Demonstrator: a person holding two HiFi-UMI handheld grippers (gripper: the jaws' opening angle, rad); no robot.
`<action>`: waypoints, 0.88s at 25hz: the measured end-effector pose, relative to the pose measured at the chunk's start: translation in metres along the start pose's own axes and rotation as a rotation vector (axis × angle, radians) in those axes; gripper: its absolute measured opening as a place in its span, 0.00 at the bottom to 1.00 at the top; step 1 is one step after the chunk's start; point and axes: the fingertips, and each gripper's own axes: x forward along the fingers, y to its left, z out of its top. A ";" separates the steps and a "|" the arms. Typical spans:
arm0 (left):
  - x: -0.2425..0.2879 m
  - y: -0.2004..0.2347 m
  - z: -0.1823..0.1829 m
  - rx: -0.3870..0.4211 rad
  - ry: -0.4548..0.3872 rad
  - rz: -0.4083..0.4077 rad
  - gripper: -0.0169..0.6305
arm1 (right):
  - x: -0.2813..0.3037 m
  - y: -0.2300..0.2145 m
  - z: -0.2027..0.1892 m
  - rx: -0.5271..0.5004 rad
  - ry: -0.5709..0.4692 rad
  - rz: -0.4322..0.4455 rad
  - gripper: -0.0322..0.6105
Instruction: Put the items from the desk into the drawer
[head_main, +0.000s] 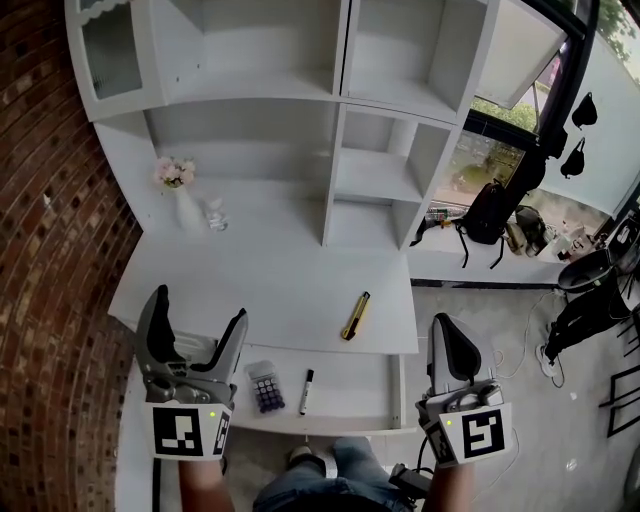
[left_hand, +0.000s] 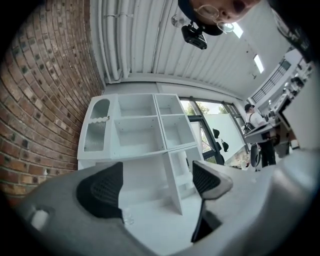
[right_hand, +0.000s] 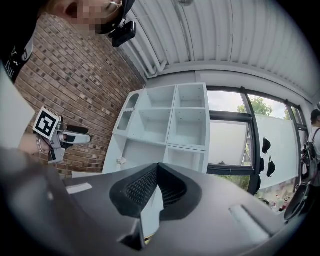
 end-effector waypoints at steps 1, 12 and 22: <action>0.000 -0.002 -0.001 0.006 0.004 0.002 0.71 | 0.000 -0.002 -0.002 0.003 0.000 -0.001 0.06; 0.038 -0.064 -0.037 0.020 0.113 0.007 0.71 | 0.012 -0.051 -0.043 0.026 0.028 0.075 0.06; 0.107 -0.173 -0.107 -0.019 0.295 -0.107 0.71 | 0.023 -0.137 -0.093 0.074 0.088 0.105 0.06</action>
